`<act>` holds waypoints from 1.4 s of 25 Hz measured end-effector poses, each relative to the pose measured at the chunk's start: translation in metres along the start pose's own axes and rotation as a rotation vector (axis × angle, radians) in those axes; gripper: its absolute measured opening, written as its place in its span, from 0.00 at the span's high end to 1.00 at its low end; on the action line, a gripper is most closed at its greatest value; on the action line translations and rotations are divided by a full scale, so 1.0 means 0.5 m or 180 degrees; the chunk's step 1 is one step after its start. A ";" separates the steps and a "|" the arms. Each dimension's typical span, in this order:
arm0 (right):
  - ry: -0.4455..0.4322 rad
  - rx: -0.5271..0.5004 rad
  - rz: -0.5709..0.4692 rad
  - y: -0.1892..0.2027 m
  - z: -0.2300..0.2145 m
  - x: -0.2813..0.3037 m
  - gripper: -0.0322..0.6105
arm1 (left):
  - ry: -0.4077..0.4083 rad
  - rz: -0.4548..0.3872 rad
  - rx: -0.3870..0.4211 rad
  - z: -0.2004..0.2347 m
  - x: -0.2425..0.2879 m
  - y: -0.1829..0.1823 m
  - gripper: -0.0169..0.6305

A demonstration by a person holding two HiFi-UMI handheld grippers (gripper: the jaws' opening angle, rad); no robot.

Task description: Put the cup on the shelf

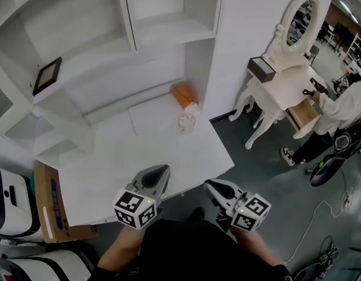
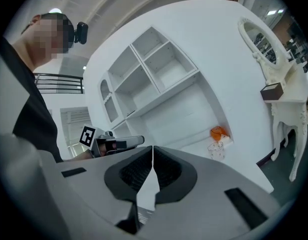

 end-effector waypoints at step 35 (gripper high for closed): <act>-0.0689 -0.0236 0.0370 0.009 -0.361 0.318 0.92 | -0.0148 -0.0091 0.0222 0.236 0.253 -0.027 0.96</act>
Point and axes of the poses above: the fingertips, and each gripper's own axes: x forward along the fingers, z to its left, y out of its underside, the point moved 9 cm from there along -x, backward along the fingers, and after that the axes turned 8 degrees about -x, right-handed, at the moved point
